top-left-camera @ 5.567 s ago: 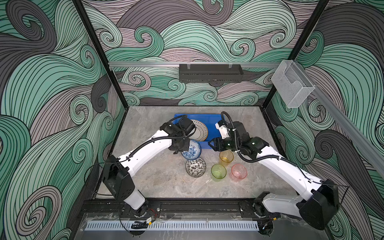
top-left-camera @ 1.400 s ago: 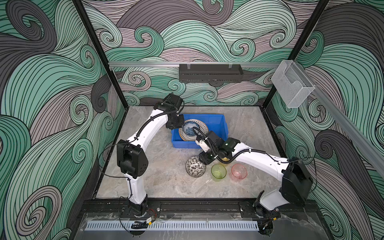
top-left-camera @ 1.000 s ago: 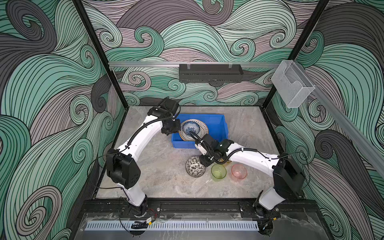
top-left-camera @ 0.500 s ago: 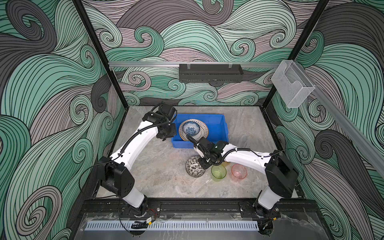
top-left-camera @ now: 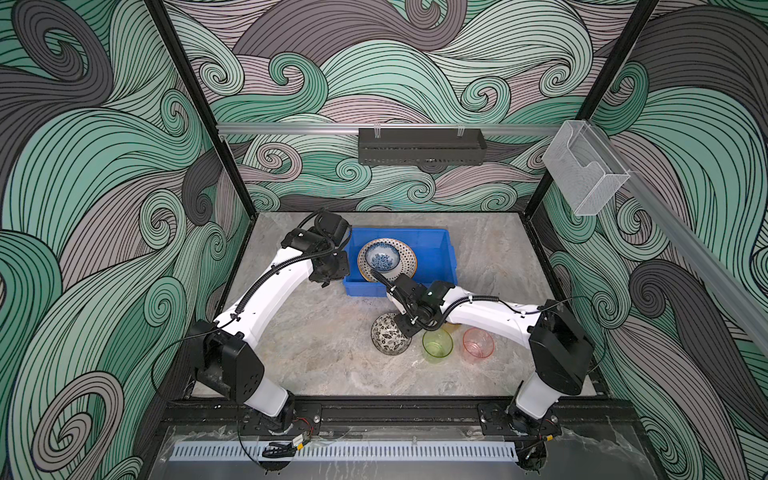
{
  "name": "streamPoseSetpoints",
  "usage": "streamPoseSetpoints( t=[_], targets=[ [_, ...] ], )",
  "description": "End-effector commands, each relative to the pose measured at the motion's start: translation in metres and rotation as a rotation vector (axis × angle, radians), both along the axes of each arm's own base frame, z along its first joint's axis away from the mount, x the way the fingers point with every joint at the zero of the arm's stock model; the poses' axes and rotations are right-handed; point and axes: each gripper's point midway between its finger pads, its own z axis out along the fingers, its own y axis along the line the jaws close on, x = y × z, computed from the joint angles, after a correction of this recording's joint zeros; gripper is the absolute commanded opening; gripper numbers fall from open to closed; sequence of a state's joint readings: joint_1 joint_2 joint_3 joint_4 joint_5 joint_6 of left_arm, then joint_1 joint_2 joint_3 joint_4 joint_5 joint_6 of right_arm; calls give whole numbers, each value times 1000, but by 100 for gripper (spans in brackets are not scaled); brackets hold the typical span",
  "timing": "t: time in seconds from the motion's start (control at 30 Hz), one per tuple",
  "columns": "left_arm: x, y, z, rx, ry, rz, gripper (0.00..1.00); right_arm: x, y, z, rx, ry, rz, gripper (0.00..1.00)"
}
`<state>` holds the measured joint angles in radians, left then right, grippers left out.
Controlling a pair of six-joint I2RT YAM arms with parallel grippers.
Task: Place the mixed dishes into the plastic bin
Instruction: 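Grip the brown leaf bowl rim with the right gripper while the left withdraws, then lift the leaf bowl with the right gripper and carry it over the bin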
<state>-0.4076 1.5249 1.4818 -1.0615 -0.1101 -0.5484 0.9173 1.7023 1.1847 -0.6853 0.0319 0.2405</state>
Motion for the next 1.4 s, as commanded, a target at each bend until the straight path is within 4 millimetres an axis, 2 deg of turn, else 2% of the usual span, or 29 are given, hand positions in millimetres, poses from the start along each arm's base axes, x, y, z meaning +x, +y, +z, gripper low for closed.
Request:
streamPoseSetpoints(
  t=[0.0,0.17,0.4,0.8,0.93,1.37],
  targets=[
    [-3,10,9,11,-29,27,24,-2,1,4,-21,-1,5,9],
    [-5,11,9,13,-29,31,24,-2,1,5,-27,-6,4,5],
    [-5,14,9,14,-37,34,24,-2,8,17,15,-9,-2,0],
    [-6,20,11,-11,-69,57,24,3,21,59,129,-62,-5,0],
    [-9,25,20,-31,-116,73,24,8,24,72,155,-88,-7,0],
    [-5,33,28,-60,-164,103,24,33,29,115,271,-138,-56,0]
  ],
)
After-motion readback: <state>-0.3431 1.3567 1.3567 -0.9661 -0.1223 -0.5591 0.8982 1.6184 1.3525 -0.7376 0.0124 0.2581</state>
